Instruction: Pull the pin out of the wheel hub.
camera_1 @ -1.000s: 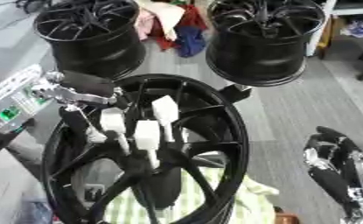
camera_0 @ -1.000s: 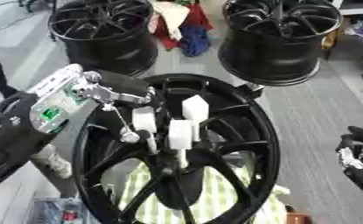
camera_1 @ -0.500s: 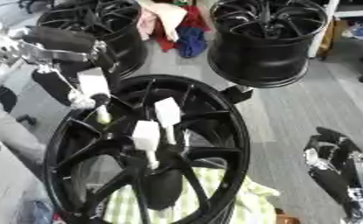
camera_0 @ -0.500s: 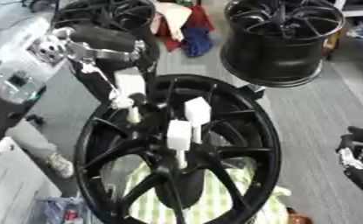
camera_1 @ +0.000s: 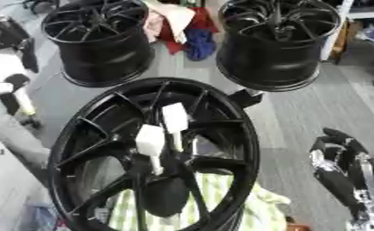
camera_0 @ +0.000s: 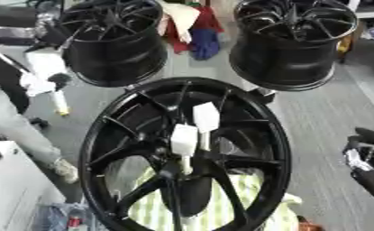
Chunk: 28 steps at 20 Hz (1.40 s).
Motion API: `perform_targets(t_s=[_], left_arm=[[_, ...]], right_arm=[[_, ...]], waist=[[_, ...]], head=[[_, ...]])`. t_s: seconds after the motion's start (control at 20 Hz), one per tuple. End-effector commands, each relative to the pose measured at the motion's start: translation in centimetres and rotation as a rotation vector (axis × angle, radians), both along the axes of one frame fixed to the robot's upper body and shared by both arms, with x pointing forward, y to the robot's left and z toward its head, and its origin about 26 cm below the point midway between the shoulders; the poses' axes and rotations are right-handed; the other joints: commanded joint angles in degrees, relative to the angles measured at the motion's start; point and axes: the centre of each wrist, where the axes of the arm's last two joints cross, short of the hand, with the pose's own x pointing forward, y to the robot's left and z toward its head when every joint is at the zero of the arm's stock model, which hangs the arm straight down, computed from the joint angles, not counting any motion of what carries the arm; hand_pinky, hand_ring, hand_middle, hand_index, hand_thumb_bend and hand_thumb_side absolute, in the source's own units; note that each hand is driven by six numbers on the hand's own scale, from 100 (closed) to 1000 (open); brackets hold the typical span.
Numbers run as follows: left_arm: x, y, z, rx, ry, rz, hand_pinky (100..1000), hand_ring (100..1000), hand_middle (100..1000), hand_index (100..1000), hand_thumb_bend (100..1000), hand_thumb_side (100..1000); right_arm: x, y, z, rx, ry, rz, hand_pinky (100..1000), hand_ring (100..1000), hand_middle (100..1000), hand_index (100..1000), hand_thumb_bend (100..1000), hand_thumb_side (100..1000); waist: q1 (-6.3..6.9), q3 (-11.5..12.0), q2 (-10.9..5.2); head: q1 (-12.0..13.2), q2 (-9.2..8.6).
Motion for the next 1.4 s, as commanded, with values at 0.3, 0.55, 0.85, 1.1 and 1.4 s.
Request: perform_targets(t_s=[0.3, 0.55, 0.85, 1.1, 1.4], left_arm=[[-1.8, 9.6, -7.6, -0.085, 0.0, 0.501, 398, 489, 575, 714, 100, 111], [-3.3, 13.5, -13.2, -0.148, -0.055, 0.767, 669, 739, 779, 867, 386, 320], [-3.9, 13.3, -15.4, -0.148, -0.102, 0.788, 760, 826, 859, 911, 583, 463], [-4.1, 12.2, -15.9, -0.25, -0.155, 0.811, 756, 831, 861, 916, 529, 535], [-3.9, 8.3, -16.3, -0.514, -0.312, 0.726, 627, 726, 741, 829, 318, 434]], right_arm=[[0.1, -0.5, 0.5, -0.009, -0.018, -0.021, 687, 588, 653, 788, 100, 263], [0.0, -0.4, 0.5, -0.003, -0.02, -0.025, 687, 587, 653, 788, 100, 263], [0.0, -0.4, 0.5, -0.001, -0.02, -0.029, 686, 587, 653, 788, 100, 263], [0.0, -0.4, 0.5, 0.003, -0.02, -0.034, 686, 587, 653, 788, 100, 264], [0.0, -0.4, 0.5, 0.007, -0.022, -0.037, 686, 587, 653, 787, 100, 265]], waist=[[-0.55, 0.52, -0.1], [-1.03, 0.36, 0.07], [-1.14, 0.47, 0.28], [-1.34, 1.11, 0.16], [-1.72, 1.68, 0.29]], head=[[-0.65, 0.27], [-0.63, 0.27], [-0.79, 0.27], [-1.22, 0.27], [-1.69, 0.27]])
